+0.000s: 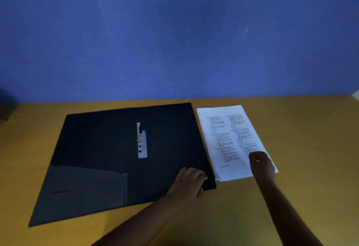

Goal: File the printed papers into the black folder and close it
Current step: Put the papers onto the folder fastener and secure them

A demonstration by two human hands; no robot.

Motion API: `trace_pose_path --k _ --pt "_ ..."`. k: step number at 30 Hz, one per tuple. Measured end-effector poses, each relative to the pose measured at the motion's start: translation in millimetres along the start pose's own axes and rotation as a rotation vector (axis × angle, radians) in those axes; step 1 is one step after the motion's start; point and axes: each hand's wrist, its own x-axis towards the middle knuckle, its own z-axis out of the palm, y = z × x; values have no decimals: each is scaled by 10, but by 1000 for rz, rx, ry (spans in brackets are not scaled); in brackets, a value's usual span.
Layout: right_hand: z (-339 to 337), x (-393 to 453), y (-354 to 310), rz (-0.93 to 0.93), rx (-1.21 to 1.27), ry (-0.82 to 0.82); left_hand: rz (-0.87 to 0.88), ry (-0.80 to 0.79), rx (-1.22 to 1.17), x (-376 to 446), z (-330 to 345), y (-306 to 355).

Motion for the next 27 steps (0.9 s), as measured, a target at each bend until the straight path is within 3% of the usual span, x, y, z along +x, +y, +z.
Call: trace_pose_path --k 6,10,27 --pt "-249 247 389 202 -11 137 -31 -57 0 177 69 207" --pt "-294 309 498 226 -11 42 -34 -120 107 265 72 240" --pt "-320 551 581 170 -165 -208 -156 -103 270 387 198 403"
